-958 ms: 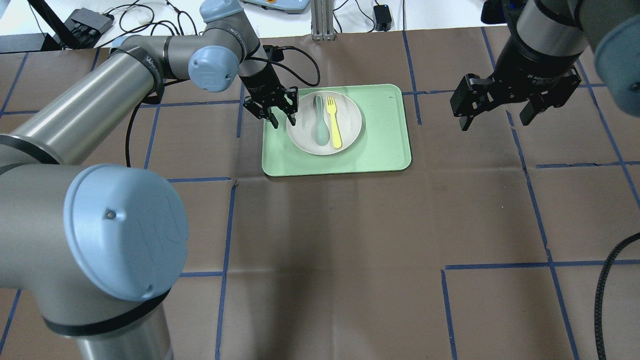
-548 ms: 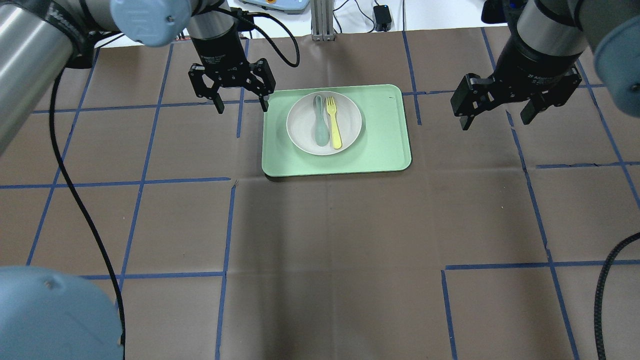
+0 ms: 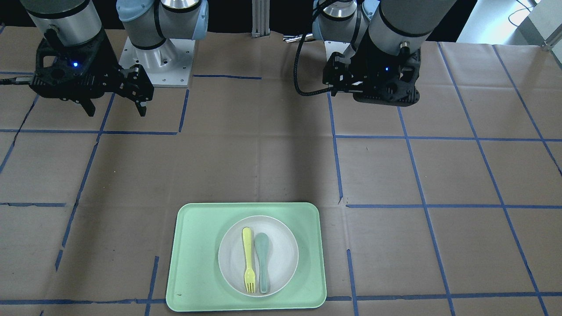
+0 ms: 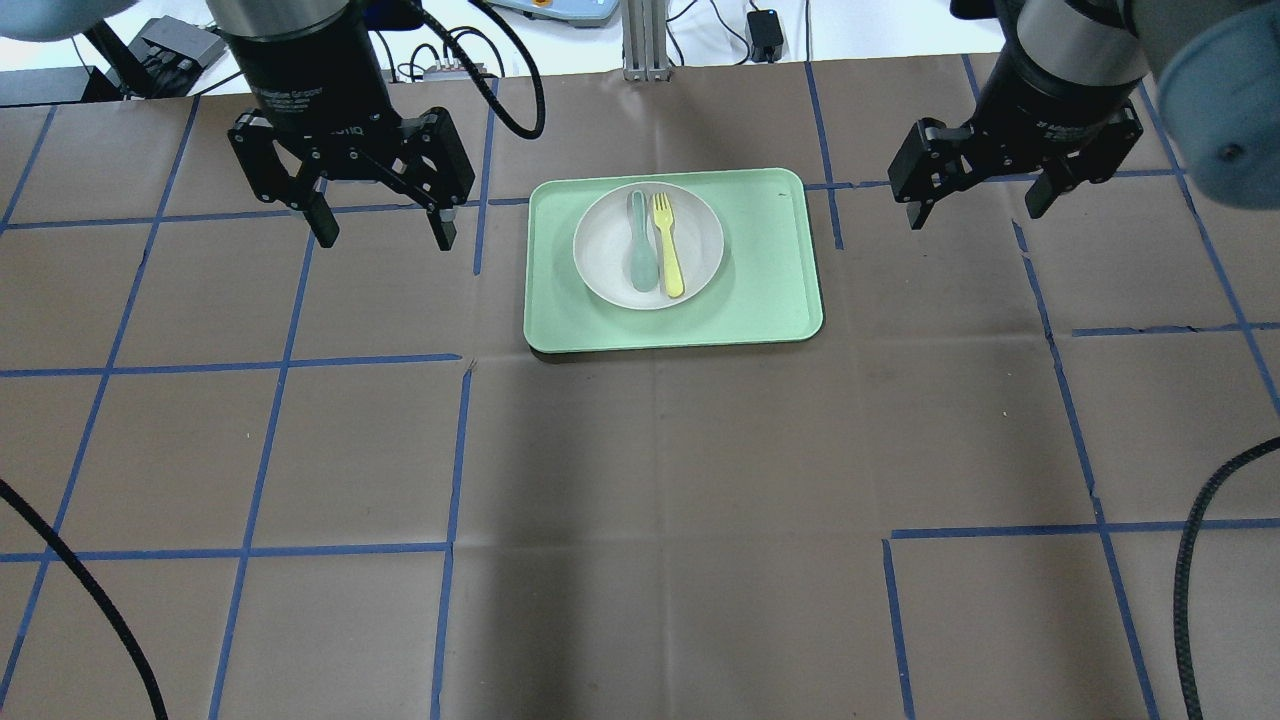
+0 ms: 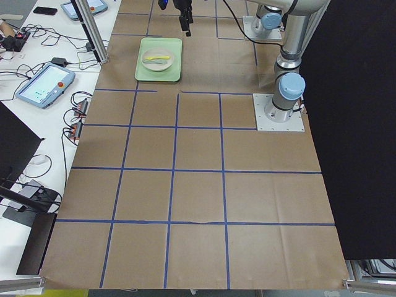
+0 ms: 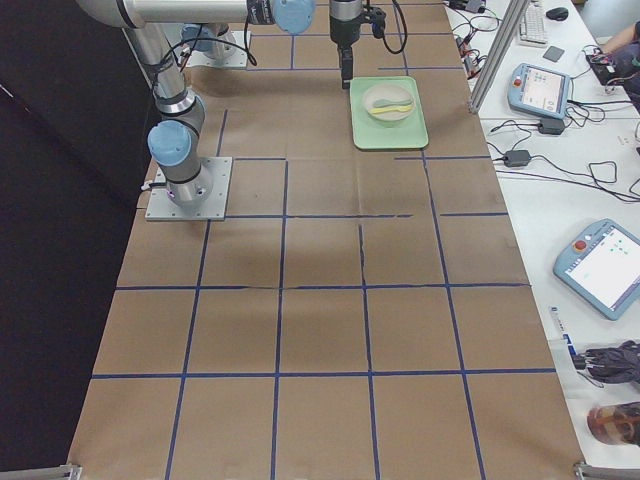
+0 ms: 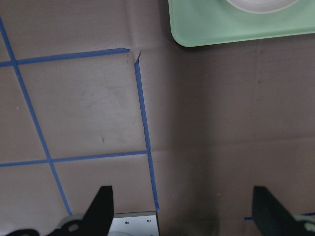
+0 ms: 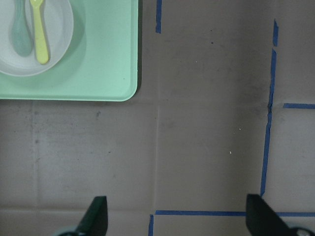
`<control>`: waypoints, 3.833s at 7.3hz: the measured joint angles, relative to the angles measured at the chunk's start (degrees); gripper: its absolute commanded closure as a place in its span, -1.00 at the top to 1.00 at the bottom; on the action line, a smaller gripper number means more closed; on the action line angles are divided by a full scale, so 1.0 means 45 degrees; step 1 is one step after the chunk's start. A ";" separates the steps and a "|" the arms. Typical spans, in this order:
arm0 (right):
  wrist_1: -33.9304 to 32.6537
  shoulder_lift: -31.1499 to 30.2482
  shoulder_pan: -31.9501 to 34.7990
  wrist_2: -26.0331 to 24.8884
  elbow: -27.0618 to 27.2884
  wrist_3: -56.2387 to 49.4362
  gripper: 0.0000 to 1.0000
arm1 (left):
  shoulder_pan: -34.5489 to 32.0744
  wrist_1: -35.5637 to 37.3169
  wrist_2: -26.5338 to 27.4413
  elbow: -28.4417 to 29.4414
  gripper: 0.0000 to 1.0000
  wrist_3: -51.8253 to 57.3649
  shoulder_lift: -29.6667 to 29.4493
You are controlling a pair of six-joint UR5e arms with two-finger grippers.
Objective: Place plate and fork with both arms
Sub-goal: 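Open the left gripper and lift it away while the right gripper moves toward the tray, then lower the right gripper over the yellow fork on the plate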
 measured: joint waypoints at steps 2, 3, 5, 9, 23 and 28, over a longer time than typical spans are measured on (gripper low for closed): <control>-0.0065 0.1477 0.0481 0.0052 -0.1327 0.0326 1.00 | 0.0096 -0.0106 0.0025 -0.1993 1.00 0.0065 0.2010; -0.0206 0.2437 0.1018 0.0051 -0.2047 0.0765 1.00 | 0.0315 0.0381 0.0078 -0.2754 1.00 0.0127 0.2847; -0.0653 0.4573 0.2129 0.0057 -0.3636 0.1804 1.00 | 0.0631 0.1946 0.0849 -0.3226 1.00 0.0185 0.3161; -0.2342 0.7641 0.3439 0.0085 -0.5174 0.3148 0.97 | 0.0327 0.2856 0.0568 -0.3066 1.00 0.0127 0.2352; -0.2844 0.9701 0.3941 0.0094 -0.5051 0.3476 -0.15 | -0.0221 0.2902 0.0577 -0.3454 1.00 0.1038 0.2641; -0.3666 1.0157 0.3939 0.0092 -0.5089 0.3652 -0.15 | -0.0215 0.2902 0.0592 -0.3470 1.00 0.1048 0.2656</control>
